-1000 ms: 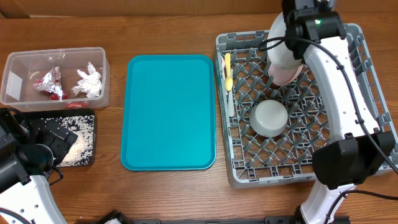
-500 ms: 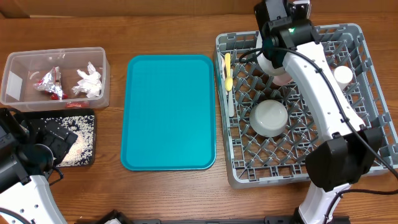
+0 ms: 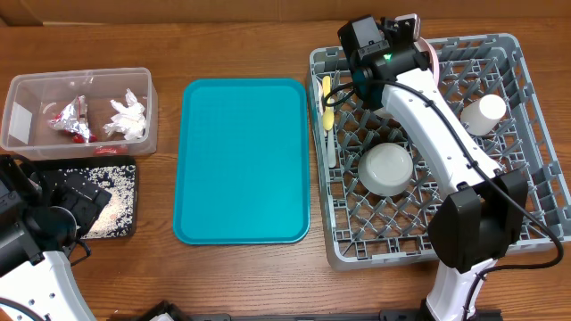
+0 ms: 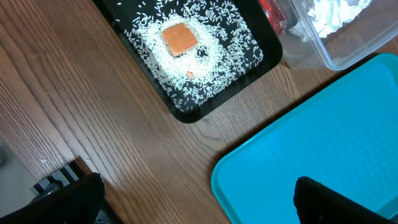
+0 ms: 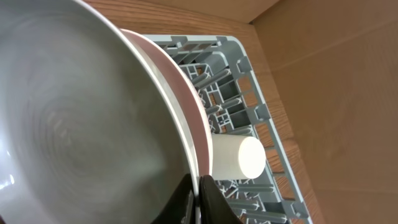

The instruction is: Sort waste into correct bins and load items into the dishwasher rack

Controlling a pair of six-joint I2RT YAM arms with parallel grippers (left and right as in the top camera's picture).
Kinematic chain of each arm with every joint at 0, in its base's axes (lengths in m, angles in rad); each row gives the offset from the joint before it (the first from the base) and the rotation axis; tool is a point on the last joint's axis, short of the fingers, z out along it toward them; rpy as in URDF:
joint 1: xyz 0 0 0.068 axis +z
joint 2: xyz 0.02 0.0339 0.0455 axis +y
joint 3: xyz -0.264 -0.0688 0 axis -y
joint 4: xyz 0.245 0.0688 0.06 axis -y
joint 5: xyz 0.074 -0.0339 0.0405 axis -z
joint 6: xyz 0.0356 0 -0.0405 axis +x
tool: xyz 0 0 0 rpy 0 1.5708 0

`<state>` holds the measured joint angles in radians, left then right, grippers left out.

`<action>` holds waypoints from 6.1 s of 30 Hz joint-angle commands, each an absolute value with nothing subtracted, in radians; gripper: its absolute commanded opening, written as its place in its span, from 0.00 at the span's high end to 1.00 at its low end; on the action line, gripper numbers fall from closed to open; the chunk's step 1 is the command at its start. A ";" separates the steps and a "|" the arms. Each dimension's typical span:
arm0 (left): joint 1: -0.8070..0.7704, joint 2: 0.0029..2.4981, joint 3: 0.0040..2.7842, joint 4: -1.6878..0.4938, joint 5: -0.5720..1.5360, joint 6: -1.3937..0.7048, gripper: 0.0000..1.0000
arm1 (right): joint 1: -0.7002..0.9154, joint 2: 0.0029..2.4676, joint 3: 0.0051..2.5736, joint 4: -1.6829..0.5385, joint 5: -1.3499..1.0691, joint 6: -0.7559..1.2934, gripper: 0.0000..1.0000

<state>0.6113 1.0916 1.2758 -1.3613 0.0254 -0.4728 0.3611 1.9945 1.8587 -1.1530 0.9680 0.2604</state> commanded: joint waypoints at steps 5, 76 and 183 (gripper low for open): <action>0.619 1.093 1.274 -1.361 0.015 -0.487 0.00 | 0.415 2.007 1.860 -1.153 1.020 0.261 0.00; 0.619 1.093 1.274 -1.361 0.015 -0.487 0.00 | 0.234 0.867 1.524 -1.693 0.323 0.891 0.00; 0.619 1.093 1.274 -1.361 0.015 -0.487 0.00 | -0.068 0.003 0.060 -0.199 -0.072 -0.001 0.00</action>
<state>0.6113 1.0916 1.2682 -1.3613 0.0254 -0.4728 -0.0639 0.0139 0.0689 -0.2024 -0.0784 -0.0002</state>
